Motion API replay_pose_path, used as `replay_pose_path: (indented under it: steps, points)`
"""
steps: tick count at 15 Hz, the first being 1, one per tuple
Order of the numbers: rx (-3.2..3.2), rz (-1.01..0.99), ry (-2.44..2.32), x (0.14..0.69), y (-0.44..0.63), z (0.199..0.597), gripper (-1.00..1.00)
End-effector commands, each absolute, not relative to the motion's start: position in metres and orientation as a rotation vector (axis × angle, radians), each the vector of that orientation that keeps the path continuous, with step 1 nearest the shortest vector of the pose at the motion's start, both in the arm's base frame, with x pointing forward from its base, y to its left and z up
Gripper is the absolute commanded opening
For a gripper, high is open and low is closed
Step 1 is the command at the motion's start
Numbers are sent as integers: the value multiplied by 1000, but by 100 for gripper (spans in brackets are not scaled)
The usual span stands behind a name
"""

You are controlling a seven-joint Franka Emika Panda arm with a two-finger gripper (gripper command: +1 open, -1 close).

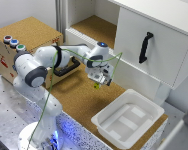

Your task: Put the yellow object on the table

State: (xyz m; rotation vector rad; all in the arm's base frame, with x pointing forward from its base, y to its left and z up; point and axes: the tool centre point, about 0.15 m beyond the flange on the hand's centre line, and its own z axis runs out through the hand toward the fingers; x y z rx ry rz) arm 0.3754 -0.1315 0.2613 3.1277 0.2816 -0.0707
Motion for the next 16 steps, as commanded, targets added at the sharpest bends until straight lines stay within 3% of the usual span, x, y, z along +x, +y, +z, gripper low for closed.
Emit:
replay_pose_path:
  steps: [1, 9, 10, 16]
  points:
    - [3173, -51, 193, 392, -136, 210, -100]
    - [3228, -69, 110, 407, -138, 201, -100]
    - [3227, -64, 111, 404, -134, 204, 100]
    - [3296, 127, 97, 384, -118, 236, 100]
